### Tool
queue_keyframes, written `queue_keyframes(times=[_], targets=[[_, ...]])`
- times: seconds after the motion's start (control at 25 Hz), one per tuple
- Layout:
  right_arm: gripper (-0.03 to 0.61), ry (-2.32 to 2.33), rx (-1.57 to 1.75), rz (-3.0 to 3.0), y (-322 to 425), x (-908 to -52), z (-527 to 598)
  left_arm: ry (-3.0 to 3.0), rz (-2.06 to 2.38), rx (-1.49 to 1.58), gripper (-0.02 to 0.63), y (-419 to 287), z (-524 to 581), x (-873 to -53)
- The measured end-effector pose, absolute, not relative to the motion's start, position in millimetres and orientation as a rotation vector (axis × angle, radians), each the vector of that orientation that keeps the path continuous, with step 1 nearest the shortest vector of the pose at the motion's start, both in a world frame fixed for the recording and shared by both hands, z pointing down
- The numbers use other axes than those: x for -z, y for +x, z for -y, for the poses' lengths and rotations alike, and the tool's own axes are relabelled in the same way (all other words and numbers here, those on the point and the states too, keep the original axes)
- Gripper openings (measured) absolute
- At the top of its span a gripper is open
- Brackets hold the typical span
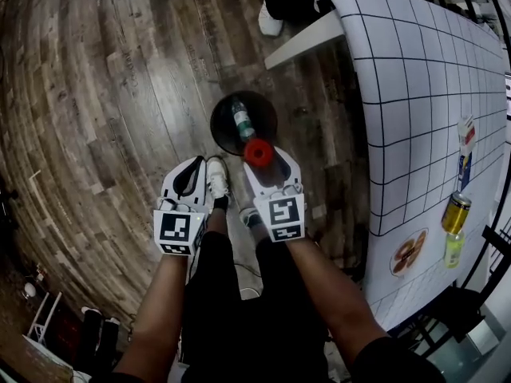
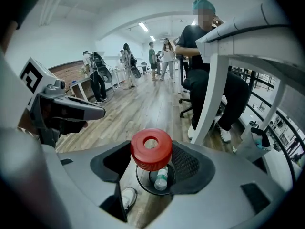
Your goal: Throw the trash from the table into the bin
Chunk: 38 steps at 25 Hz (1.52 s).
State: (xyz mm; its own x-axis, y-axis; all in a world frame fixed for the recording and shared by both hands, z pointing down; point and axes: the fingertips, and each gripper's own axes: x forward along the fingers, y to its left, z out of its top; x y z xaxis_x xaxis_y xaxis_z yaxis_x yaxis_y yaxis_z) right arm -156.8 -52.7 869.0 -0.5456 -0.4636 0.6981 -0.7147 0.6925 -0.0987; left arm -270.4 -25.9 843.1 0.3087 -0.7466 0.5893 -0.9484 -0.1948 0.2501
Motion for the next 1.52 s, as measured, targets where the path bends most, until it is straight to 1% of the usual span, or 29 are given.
queue_keyframes(times=[0.36,0.4,0.48,0.8,1.0,1.28,1.32,1.36,1.48,1.52], targets=[[0.287,0.875,-0.531,2.214,-162,-896,47,2.018,1.456,-0.483,0.021,-262,17,-854],[0.312,0.873,-0.538,2.207,-162,-897,46,2.017,1.451,-0.485,0.021,-262,16,-854],[0.325,0.871,-0.538,2.197,-163,-899,47,2.015,1.440,-0.487,0.023,-261,13,-855],[0.327,0.837,-0.550,2.180,-163,-889,37,2.034,1.411,-0.493,0.022,-257,10,-849],[0.327,0.860,-0.538,2.192,-161,-864,32,2.077,1.406,-0.499,0.022,-253,14,-827],[0.325,0.982,-0.495,2.331,-155,-796,41,2.126,1.435,-0.454,0.023,-245,30,-779],[0.314,1.002,-0.477,2.358,-155,-783,43,2.135,1.442,-0.445,0.022,-244,32,-769],[0.288,1.024,-0.460,2.383,-154,-769,44,2.146,1.447,-0.435,0.021,-244,33,-759],[0.172,1.079,-0.422,2.447,-148,-725,45,2.179,1.462,-0.406,0.022,-240,33,-724],[0.153,1.092,-0.410,2.465,-146,-711,45,2.190,1.466,-0.397,0.021,-238,32,-712]])
